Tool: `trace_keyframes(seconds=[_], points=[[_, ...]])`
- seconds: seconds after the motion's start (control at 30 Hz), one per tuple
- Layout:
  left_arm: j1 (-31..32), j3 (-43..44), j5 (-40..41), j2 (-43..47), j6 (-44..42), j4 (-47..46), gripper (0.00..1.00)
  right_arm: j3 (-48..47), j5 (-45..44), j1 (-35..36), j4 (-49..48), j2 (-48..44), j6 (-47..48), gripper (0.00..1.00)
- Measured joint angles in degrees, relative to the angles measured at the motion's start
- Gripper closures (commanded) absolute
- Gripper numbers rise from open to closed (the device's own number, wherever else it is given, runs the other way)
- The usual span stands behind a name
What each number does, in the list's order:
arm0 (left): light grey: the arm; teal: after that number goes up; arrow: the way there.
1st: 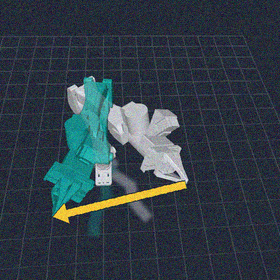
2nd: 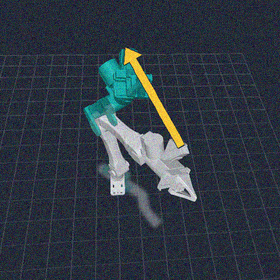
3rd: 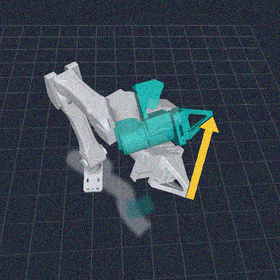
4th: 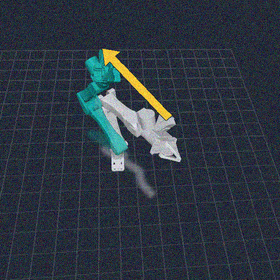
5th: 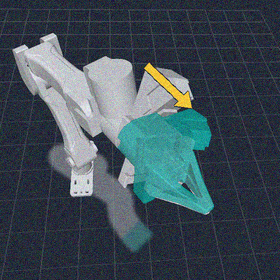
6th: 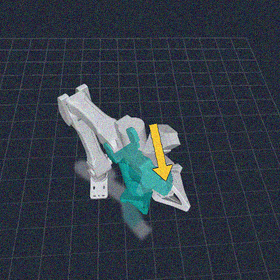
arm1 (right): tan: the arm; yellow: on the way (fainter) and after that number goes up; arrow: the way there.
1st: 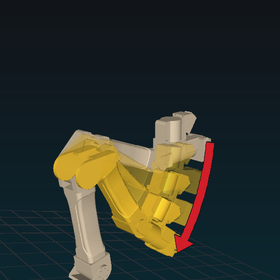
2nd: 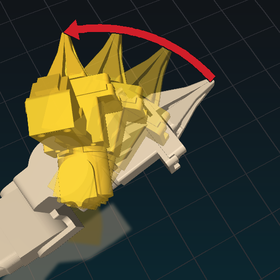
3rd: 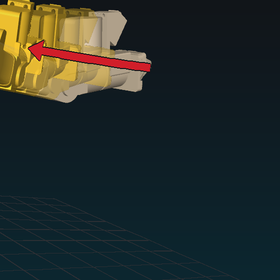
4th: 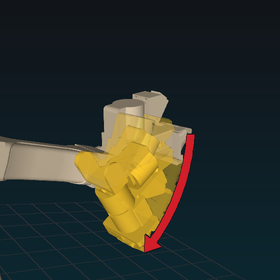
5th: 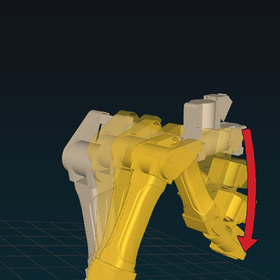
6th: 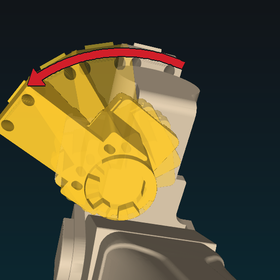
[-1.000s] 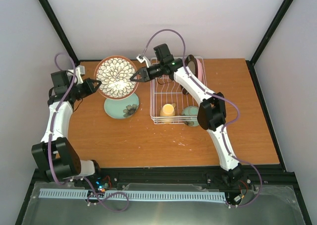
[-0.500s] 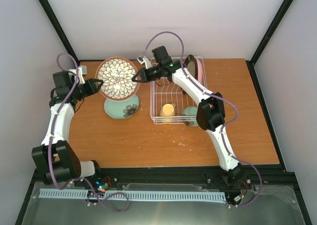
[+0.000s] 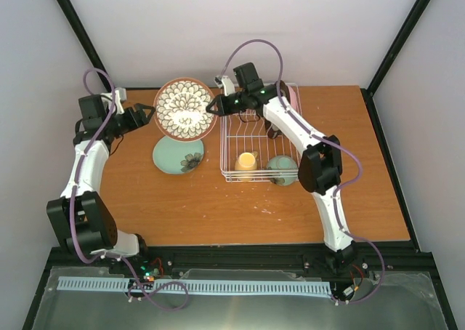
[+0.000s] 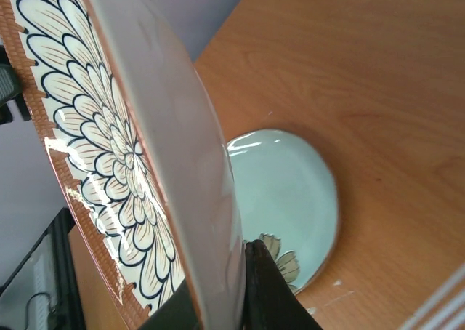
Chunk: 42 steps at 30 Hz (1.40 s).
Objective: Load the mixed dishes into the dish rack
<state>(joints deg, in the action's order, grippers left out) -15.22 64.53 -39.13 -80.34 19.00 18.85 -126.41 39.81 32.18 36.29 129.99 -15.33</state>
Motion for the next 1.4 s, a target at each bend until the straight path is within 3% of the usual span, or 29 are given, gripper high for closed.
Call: trace_keyframes(seconds=[0.2, 0.63, 0.93, 1.4], points=[[-0.04, 3.65, 7.23, -1.38, 0.00, 0.07, 0.21, 0.00, -10.12, -1.40, 1.75, -4.31, 0.76, 0.97], [-0.26, 4.74, 17.73, -5.03, -0.59, 2.19, 0.24, 0.04, -45.42, -3.61, 16.11, -16.74, 0.90, 0.97], [-0.26, 4.61, 23.32, -5.79, -3.13, 5.44, 0.26, -7.28, -62.16, -5.55, 29.40, -13.40, 1.31, 0.97], [-0.26, -0.81, 27.26, -4.59, -4.20, 8.00, 0.28, -10.99, -76.70, -0.46, 44.00, -9.77, -6.84, 0.97]])
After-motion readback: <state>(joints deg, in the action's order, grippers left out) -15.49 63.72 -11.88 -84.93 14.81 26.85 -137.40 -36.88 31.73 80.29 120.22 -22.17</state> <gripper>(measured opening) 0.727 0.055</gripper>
